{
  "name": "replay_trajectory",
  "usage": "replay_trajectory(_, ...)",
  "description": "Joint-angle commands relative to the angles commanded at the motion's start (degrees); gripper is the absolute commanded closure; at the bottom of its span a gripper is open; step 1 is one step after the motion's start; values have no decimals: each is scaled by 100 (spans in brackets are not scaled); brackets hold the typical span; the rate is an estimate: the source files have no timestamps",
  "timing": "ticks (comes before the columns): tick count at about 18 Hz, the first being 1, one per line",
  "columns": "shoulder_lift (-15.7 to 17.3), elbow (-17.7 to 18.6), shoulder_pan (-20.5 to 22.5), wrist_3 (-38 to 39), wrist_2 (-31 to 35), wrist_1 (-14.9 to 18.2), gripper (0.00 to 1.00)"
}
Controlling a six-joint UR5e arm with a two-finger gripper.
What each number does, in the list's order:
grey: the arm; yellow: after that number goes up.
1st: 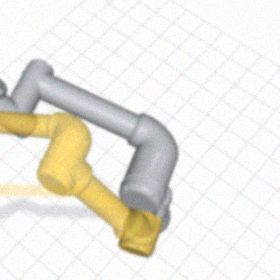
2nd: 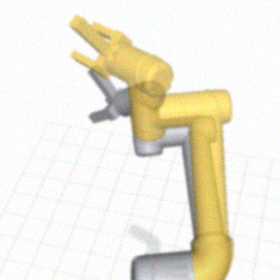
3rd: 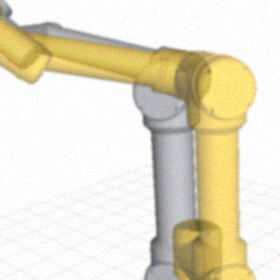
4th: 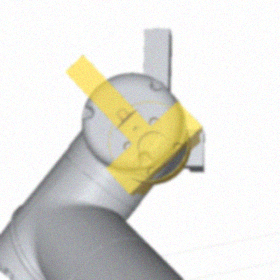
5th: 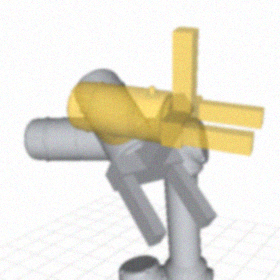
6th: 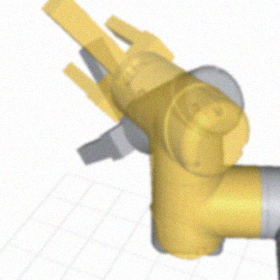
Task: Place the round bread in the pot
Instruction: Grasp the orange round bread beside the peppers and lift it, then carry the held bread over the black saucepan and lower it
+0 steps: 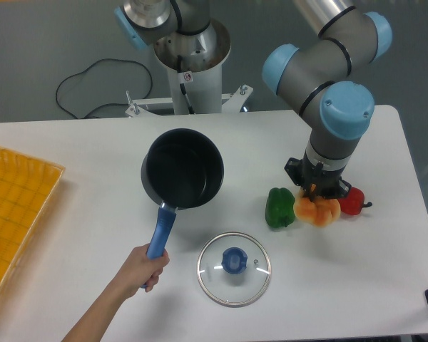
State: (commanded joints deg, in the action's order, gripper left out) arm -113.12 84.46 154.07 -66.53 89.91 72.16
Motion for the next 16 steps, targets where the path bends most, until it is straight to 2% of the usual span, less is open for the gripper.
replay_trajectory(4, 44, -88, -17, -9, -26, 26, 81)
replay_trajectory(6, 184, -36, -17, -17, -44, 61, 81)
replay_trajectory(9, 421, -9, -44, -18, -210, 307, 81)
replay_trajectory(16, 1037, 509, -395, 0, -510, 316, 82)
